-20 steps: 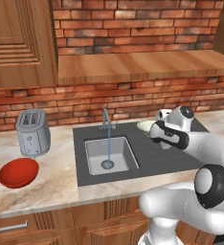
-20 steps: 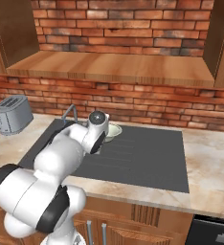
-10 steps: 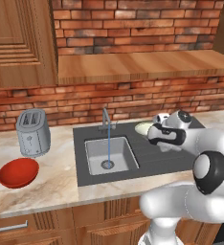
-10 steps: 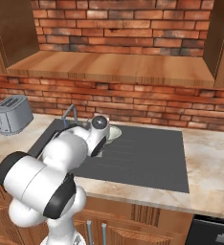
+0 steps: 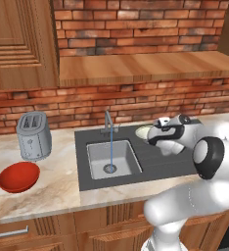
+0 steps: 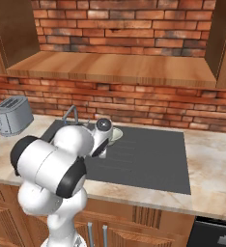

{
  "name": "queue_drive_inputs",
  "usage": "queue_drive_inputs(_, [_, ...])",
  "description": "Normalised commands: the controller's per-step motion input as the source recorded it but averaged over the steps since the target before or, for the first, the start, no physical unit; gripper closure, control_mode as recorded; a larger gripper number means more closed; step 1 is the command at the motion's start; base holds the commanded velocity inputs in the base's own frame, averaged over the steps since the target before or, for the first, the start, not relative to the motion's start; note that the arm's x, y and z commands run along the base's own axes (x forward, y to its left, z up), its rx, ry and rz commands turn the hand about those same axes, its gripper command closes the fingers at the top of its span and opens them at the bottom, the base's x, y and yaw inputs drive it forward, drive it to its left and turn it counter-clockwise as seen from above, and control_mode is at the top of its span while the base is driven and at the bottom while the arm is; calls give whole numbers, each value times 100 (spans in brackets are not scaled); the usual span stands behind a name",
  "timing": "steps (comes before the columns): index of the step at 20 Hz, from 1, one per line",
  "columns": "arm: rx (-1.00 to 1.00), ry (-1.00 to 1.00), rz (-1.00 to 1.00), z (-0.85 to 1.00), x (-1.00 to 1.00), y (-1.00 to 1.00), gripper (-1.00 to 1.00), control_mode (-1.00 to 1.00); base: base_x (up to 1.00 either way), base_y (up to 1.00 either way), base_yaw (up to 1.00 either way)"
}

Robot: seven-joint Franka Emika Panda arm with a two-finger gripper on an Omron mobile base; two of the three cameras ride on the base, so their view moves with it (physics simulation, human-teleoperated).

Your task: Rinse each bowl for a few seconds and place them down in the sink or on the counter.

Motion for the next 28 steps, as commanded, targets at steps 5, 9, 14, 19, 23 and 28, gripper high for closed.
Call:
queue_drive_inputs(5, [0, 0, 4, -20, 30, 0, 100, -100, 0, 0, 0])
queue_drive_inputs(9, [0, 0, 4, -24, 22, -1, 100, -100, 0, 0, 0])
queue_drive_inputs(14, [0, 0, 4, -29, 11, -6, 100, -100, 0, 0, 0])
queue_drive_inputs(19, [0, 0, 4, -29, 13, -4, 100, -100, 0, 0, 0])
queue_drive_inputs(23, [0, 0, 4, -24, 20, 0, 100, -100, 0, 0, 0])
queue_drive_inputs(28, [-1, 0, 2, -6, 19, -1, -100, -100, 0, 0, 0])
